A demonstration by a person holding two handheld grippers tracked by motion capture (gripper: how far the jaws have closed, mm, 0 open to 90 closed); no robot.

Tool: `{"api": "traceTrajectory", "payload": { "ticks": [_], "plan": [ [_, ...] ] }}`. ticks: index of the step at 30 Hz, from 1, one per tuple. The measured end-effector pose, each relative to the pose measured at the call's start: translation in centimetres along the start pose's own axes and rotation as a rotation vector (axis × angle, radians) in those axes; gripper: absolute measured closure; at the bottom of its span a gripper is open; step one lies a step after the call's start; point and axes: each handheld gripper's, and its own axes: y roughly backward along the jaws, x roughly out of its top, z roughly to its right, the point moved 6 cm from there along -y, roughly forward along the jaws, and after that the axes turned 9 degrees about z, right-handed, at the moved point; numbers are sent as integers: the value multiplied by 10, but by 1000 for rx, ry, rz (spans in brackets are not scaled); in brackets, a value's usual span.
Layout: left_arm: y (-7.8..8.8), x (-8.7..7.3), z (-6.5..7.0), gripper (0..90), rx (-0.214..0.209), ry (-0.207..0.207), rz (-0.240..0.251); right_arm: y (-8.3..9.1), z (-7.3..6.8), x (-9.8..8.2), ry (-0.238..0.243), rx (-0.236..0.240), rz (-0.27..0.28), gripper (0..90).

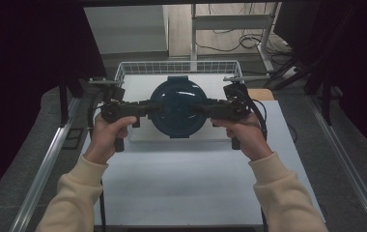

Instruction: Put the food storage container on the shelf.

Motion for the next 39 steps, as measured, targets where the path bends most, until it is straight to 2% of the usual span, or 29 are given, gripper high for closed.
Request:
{"api": "traceTrajectory", "payload": {
  "ticks": [12,17,24,27,31,34,39],
  "plan": [
    [-15,36,-8,425,-14,-2,-5,-7,14,34,14,-5,20,333],
    [-22,52,-14,425,-27,11,-9,-10,19,51,8,-17,21,336],
    [-33,65,-32,423,-7,30,-19,-27,34,61,-44,-9,12,339],
    [-38,67,-41,422,-8,42,-30,-35,41,62,-48,-11,10,339],
    [-49,63,-58,421,-15,93,-43,-45,53,62,-60,-20,6,336],
    [-57,59,-71,419,-7,118,-63,-57,65,57,-87,-31,-12,331],
    [-62,58,-77,419,5,135,-68,-65,74,55,-113,-35,-26,322]
  ]
}}
